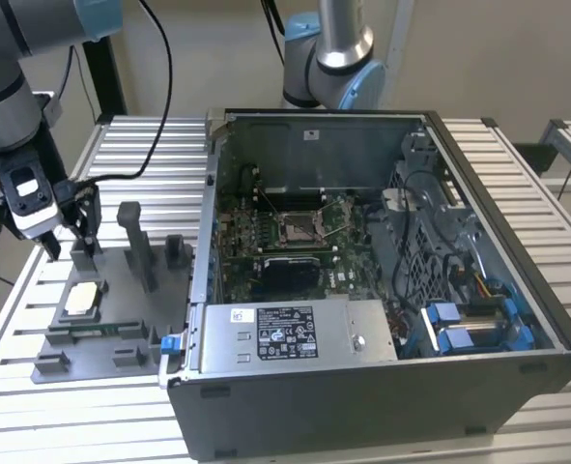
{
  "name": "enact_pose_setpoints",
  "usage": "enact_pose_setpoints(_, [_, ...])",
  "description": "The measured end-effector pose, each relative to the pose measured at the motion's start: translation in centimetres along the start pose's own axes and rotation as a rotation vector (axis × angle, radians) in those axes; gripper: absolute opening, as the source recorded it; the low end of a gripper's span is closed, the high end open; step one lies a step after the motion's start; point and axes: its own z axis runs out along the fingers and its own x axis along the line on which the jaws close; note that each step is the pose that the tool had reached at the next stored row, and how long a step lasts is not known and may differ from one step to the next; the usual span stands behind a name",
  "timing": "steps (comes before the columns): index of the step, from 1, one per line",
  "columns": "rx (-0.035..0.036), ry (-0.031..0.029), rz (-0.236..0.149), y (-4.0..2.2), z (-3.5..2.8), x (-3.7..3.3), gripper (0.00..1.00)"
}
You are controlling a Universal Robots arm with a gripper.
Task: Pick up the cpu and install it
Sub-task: 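Pick up the cpu and move it towards the insertion slot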
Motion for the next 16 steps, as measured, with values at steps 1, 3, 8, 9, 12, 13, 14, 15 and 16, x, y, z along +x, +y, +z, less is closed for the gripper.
enact_pose_setpoints(1, [0.0, 0.0, 0.0, -0.06, 0.19, 0.01, 1.0])
enact_pose_setpoints(3, [0.0001, 0.0001, 0.0, -0.17, 0.54, 0.02, 1.0])
enact_pose_setpoints(8, [-0.0006, 0.0002, -0.001, -0.56, 1.38, 0.04, 1.0])
enact_pose_setpoints(9, [-0.0007, 0.0001, -0.001, -0.67, 1.54, 0.04, 1.0])
enact_pose_setpoints(12, [-0.0007, 0.0002, -0.003, -1.04, 1.96, 0.04, 1.0])
enact_pose_setpoints(13, [-0.0008, 0.0002, -0.003, -1.17, 2.1, 0.04, 1.0])
enact_pose_setpoints(14, [-0.0008, 0.0002, -0.003, -1.28, 2.24, 0.05, 1.0])
enact_pose_setpoints(15, [-0.0008, 0.0001, -0.003, -1.36, 2.42, 0.05, 1.0])
enact_pose_setpoints(16, [-0.0009, 0.0, -0.004, -1.41, 2.61, 0.05, 1.0])
